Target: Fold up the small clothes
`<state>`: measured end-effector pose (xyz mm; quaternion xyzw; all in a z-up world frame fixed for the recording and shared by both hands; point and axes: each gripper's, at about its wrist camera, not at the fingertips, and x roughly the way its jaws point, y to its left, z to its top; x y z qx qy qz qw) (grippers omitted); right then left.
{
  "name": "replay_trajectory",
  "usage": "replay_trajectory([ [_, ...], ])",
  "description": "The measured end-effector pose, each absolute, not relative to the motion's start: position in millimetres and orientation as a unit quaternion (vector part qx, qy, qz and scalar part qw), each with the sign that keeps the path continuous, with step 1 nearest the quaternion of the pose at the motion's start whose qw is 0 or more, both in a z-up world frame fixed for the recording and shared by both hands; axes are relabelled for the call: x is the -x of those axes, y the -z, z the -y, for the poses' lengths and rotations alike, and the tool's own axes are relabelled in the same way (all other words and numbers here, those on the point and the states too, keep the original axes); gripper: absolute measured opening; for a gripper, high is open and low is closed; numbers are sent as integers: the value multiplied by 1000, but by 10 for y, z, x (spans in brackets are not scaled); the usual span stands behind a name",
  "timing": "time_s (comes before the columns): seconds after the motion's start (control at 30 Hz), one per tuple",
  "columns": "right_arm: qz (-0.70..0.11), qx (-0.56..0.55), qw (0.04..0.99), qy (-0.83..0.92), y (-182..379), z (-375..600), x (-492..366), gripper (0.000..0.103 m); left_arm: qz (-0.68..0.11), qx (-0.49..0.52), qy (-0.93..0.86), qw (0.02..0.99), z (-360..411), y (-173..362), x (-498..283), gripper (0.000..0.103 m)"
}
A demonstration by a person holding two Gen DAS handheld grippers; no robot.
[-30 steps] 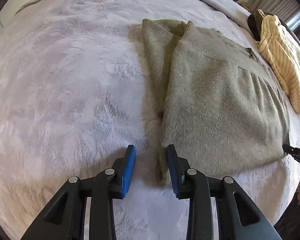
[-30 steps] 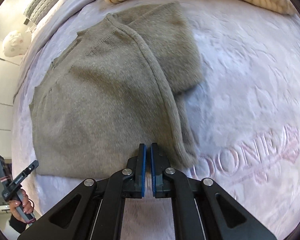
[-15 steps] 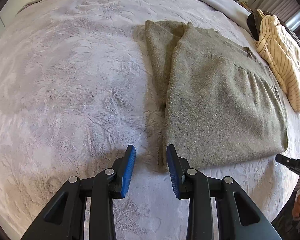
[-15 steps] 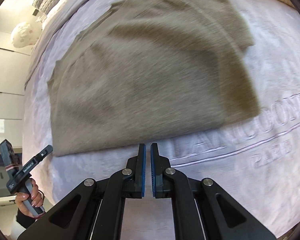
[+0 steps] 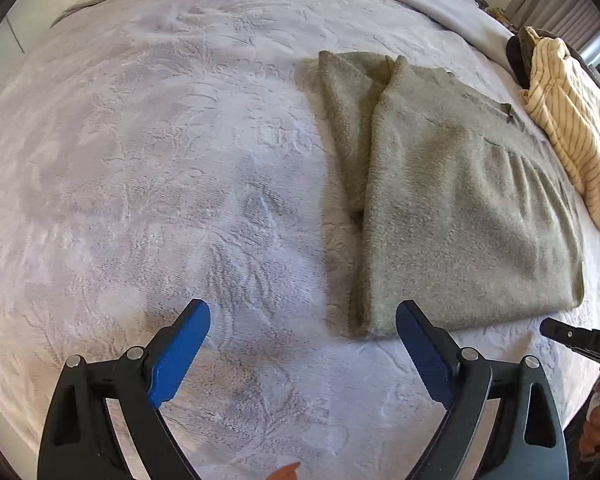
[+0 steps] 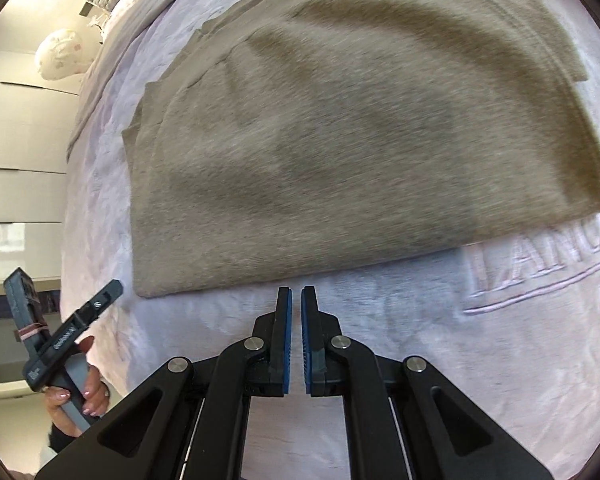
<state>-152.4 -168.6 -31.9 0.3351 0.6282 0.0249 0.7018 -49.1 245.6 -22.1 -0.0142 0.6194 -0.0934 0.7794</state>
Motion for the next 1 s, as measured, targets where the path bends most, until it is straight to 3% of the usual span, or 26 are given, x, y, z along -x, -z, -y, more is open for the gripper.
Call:
replay_trajectory([
  [0.03, -629, -338, 700, -30, 320, 1651, 1518, 27, -620, 12, 88, 779, -2459, 227, 482, 98],
  [0.07, -628, -343, 698, -38, 318, 1597, 1504, 68, -623, 11, 86, 778, -2449, 243, 468, 103],
  [0.1, -624, -348, 698, -44, 309, 1554, 1498, 87, -624, 12, 85, 777, -2456, 249, 458, 103],
  [0.13, -614, -356, 702, -52, 286, 1510, 1502, 97, -626, 11, 84, 775, -2458, 259, 451, 103],
  [0.43, -604, -388, 691, -83, 333, 1240, 1428, 97, -635, -11, 63, 770, -2505, 353, 435, 103],
  [1.0, -520, -584, 614, -104, 768, 924, 1214, 97, -641, 34, 82, 762, -2577, 418, 263, 103],
])
